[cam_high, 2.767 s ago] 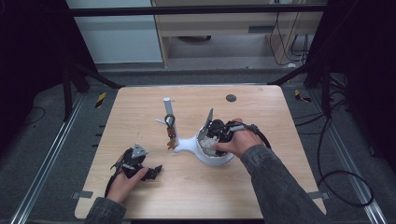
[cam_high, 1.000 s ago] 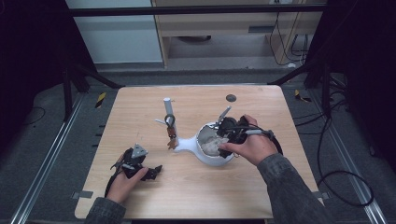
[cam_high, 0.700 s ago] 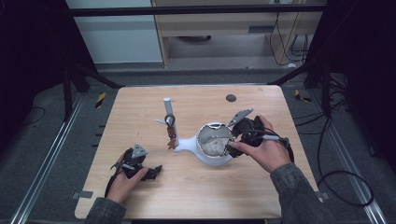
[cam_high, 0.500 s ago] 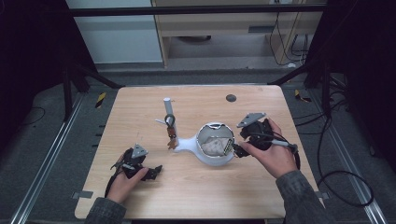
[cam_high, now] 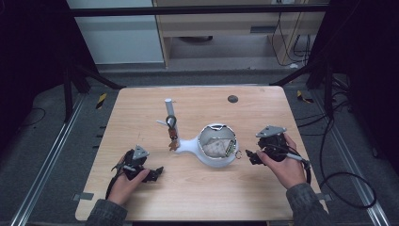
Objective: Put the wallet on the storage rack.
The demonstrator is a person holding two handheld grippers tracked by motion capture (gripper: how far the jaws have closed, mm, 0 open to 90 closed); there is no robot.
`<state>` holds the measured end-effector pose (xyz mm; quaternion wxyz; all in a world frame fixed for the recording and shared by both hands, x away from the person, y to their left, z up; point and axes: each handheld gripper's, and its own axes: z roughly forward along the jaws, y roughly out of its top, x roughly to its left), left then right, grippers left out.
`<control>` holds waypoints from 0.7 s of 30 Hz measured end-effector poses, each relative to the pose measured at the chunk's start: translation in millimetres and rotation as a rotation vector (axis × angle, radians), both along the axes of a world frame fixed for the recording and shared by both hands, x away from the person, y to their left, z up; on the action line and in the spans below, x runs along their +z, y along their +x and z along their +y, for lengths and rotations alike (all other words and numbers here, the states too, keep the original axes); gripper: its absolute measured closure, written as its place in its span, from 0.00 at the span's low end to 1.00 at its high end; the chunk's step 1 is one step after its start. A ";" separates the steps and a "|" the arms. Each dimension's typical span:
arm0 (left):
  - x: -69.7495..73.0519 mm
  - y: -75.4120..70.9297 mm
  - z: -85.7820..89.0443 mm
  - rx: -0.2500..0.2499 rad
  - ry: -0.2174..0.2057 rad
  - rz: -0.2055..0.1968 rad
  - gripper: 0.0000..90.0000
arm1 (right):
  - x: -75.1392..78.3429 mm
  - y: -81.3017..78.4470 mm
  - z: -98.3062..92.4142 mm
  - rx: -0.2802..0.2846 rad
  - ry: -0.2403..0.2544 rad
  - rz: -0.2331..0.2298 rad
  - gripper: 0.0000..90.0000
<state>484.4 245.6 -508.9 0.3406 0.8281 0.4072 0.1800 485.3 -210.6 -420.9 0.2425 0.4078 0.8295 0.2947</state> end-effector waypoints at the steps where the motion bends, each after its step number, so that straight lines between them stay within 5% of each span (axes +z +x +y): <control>1: 0.0 0.0 0.0 0.000 -0.001 0.000 0.00 | -3.3 -0.1 -1.7 -0.004 0.007 0.004 0.11; 21: 0.1 0.0 0.0 0.000 0.000 0.002 0.00 | -52.4 3.8 -17.4 -0.077 0.076 0.079 0.05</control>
